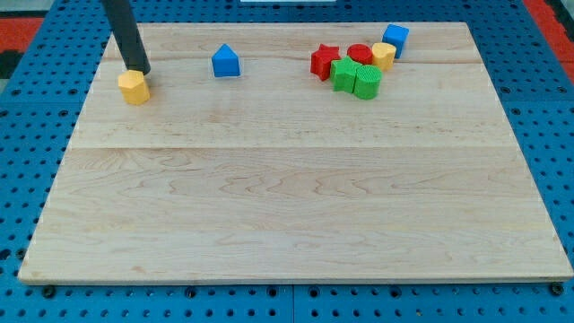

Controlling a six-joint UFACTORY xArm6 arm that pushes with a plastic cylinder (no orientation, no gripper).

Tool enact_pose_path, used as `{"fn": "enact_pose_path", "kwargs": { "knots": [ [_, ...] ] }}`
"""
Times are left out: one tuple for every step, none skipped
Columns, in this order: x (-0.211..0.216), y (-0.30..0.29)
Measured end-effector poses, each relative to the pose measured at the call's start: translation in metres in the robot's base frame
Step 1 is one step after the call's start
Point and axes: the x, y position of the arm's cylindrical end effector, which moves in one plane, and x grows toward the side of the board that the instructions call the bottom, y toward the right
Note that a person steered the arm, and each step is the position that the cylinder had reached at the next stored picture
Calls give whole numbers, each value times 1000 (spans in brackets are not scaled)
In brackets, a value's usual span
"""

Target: Slide the group of blocks slightly left

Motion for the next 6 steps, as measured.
{"fn": "enact_pose_path", "kwargs": {
  "knots": [
    [23,-20],
    [65,69],
    [65,110],
    [58,101],
    [58,153],
    [59,153]
  ]
}}
